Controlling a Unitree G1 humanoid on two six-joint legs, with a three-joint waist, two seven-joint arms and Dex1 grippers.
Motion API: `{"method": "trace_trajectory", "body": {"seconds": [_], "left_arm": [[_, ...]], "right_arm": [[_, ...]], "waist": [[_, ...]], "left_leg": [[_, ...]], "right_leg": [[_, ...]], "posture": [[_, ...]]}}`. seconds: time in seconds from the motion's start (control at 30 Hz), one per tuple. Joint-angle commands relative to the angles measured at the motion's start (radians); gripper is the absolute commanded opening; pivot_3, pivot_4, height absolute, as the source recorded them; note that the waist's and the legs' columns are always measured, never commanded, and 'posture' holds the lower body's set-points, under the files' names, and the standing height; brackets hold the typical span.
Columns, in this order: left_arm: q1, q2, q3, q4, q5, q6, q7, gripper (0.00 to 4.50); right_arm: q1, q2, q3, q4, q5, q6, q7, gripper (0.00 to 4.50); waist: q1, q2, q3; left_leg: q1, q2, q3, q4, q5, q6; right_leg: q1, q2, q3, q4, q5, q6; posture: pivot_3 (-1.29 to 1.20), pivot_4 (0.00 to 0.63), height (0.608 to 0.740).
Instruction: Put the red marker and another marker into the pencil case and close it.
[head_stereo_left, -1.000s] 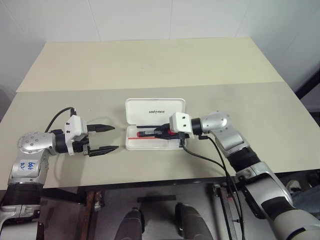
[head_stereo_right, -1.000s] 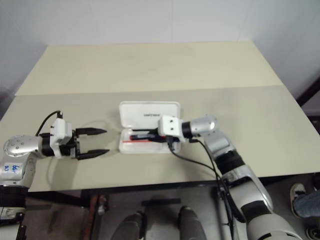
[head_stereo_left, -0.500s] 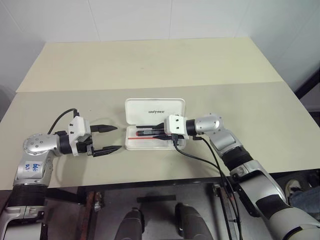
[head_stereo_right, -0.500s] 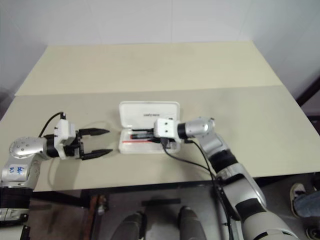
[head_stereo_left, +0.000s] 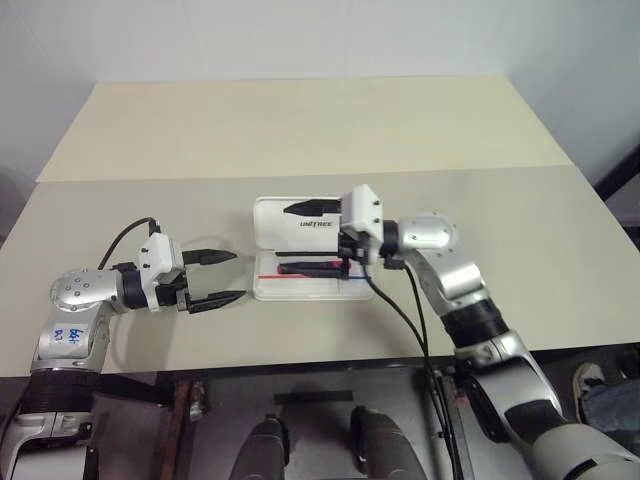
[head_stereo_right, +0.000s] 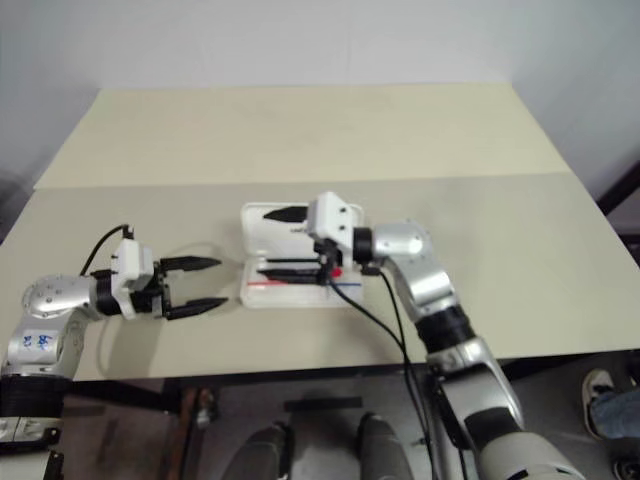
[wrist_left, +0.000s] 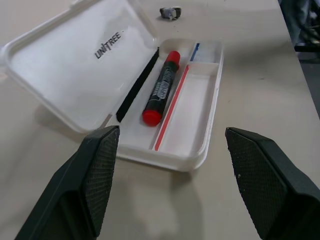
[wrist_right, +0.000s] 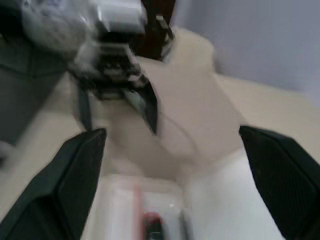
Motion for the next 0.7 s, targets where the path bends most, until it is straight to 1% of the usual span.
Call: {"method": "trace_trajectory", "body": {"seconds": [0.03,0.2,0.33,0.4,0.53,0.6,0.7], "left_arm": [[0.035,0.027,0.074,-0.062,-0.032,0.025,0.046,3.6],[0.14,0.076,0.146,-0.055,-0.005,-0.032,0.052,3.6],[0.261,0.114,0.281,0.003,-0.019,-0.074,0.066,3.6],[0.297,0.134,0.317,0.041,-0.012,-0.103,0.058,3.6],[0.305,0.183,0.36,0.178,0.008,-0.166,0.045,3.6],[0.298,0.2,0.362,0.227,0.012,-0.191,0.038,3.6],[0.247,0.254,0.358,0.387,0.037,-0.244,0.026,3.6]], "right_arm": [[0.092,-0.094,-0.069,-0.198,0.112,0.124,0.019,4.48],[0.191,-0.186,-0.134,-0.295,0.158,0.199,-0.019,4.48],[0.259,-0.265,-0.204,-0.295,0.145,0.199,-0.039,4.48],[0.276,-0.288,-0.218,-0.278,0.133,0.178,-0.036,4.48],[0.287,-0.303,-0.222,-0.259,0.11,0.145,-0.04,4.48],[0.287,-0.303,-0.223,-0.257,0.108,0.14,-0.041,4.48],[0.286,-0.299,-0.222,-0.254,0.106,0.132,-0.044,4.48]], "waist": [[-0.001,0.0,0.0],[-0.01,0.0,0.0],[-0.01,0.0,0.0],[-0.007,0.0,0.0],[-0.003,0.0,0.0],[-0.004,0.0,0.0],[-0.004,-0.001,0.0]], "left_leg": [[0.0,0.0,0.0,-0.001,0.0,0.0],[0.003,0.0,0.001,-0.005,0.0,0.0],[0.004,0.004,0.002,-0.007,-0.001,-0.001],[0.004,0.004,0.003,-0.007,-0.001,-0.001],[0.004,0.003,0.004,-0.006,-0.001,-0.001],[0.004,0.003,0.003,-0.005,0.0,-0.001],[0.004,0.004,0.003,-0.006,0.0,-0.001]], "right_leg": [[0.0,-0.001,0.0,-0.001,0.0,0.0],[0.0,0.0,0.003,-0.007,0.0,-0.001],[-0.002,0.001,0.002,-0.005,-0.002,-0.004],[-0.002,0.001,0.002,-0.005,-0.003,-0.005],[-0.001,0.001,0.001,-0.005,-0.003,-0.005],[0.0,0.0,0.0,-0.005,-0.003,-0.005],[0.0,-0.001,0.0,-0.006,-0.003,-0.005]], "posture": [[0.0,0.15,0.74],[0.0,0.15,0.74],[0.0,0.15,0.74],[0.0,0.15,0.74],[0.0,0.15,0.74],[0.0,0.15,0.74],[0.0,0.15,0.74]]}}
